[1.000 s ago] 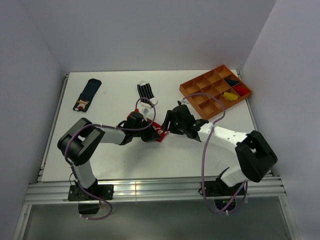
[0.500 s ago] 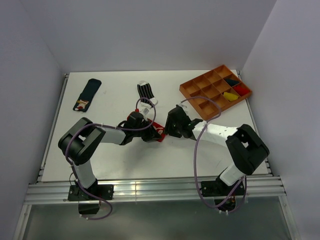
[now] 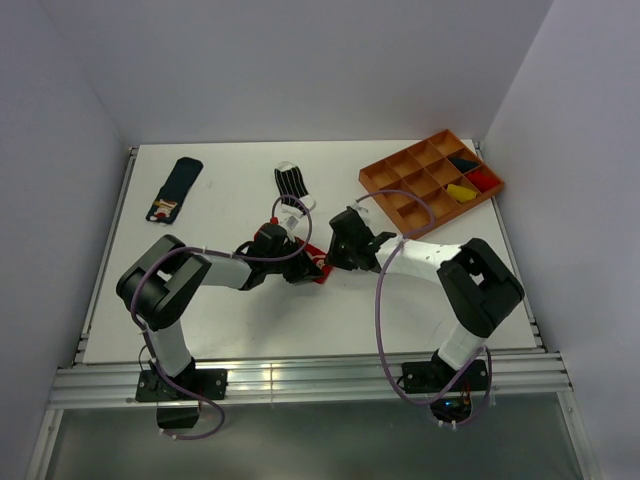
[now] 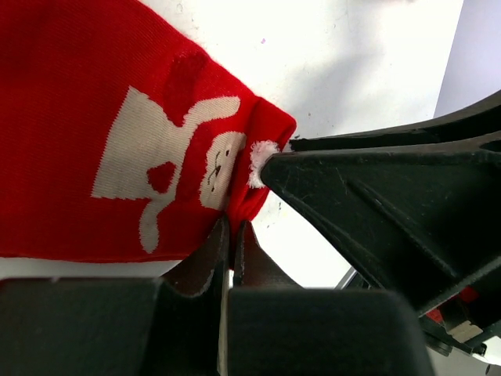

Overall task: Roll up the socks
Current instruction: Roll the sock at the center of the board.

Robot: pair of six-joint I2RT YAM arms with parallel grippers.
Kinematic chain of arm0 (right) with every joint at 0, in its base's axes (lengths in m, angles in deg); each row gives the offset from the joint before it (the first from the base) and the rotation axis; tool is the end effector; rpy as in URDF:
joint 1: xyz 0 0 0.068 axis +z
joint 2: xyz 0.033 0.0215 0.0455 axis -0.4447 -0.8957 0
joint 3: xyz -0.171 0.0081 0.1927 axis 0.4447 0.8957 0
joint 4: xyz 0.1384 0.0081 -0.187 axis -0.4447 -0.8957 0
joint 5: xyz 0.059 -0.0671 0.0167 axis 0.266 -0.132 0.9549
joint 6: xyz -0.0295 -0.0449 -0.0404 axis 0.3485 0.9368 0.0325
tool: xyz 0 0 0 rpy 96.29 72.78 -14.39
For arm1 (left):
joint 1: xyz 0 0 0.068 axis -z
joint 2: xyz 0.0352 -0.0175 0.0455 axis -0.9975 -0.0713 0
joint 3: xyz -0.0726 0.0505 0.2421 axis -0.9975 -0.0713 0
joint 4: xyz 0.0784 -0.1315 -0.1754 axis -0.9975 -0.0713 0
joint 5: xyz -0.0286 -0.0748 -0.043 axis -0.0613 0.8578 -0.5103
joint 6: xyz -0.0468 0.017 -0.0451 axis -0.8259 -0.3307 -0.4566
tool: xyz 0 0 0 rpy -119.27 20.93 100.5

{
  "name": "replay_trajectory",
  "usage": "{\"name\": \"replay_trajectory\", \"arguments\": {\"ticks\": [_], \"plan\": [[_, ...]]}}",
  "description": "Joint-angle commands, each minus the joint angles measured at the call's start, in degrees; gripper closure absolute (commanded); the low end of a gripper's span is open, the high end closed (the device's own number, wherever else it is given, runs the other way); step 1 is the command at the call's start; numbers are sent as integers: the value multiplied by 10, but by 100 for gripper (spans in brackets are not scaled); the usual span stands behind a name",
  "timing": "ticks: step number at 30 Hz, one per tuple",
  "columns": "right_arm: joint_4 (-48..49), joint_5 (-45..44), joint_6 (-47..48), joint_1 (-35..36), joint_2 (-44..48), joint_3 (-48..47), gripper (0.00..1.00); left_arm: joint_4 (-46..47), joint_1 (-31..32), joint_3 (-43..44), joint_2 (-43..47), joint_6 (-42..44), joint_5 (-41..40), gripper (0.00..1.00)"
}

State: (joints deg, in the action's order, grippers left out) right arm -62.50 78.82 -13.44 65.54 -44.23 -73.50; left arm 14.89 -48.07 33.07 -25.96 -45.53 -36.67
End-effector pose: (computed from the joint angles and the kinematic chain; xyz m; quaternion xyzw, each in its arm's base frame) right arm 0.2507 0.1982 0.1583 0.0849 0.9366 0.2029 0.2728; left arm 0.2502 -0.2191 0.1232 -0.0648 0.8822 -0.4327 0.1739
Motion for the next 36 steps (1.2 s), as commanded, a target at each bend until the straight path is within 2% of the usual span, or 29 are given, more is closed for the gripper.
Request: {"name": "replay_trajectory", "arguments": {"ticks": [1,8,12,15,16,22,25,28,29,33,36], "plan": [[7,-10,-3,4,-11,-29,69,24,0,3,-8,1,14,100],[-4,1,-1,3,-47,-50,82,18,0,5,-8,4,13,100],[-25,6,0,3,-63,-69,84,9,0,4,0,10,6,99],[-45,14,3,2,-82,-81,86,-4,0,3,13,17,-4,94],[-48,15,1,2,-88,-82,87,-10,0,4,19,21,-16,88],[-60,24,3,-5,-107,-88,92,-90,12,13,70,67,-81,68],[-71,34,9,-5,-122,-101,92,-135,26,20,104,96,-140,64],[-72,41,9,-5,-129,-104,91,-149,69,18,143,144,-228,62],[-72,43,9,-5,-130,-105,91,-146,83,15,158,182,-282,62],[-67,46,7,-6,-135,-102,91,-107,162,6,166,288,-411,59],[-62,66,5,-9,-136,-98,91,-64,190,-8,159,336,-437,58]]}}
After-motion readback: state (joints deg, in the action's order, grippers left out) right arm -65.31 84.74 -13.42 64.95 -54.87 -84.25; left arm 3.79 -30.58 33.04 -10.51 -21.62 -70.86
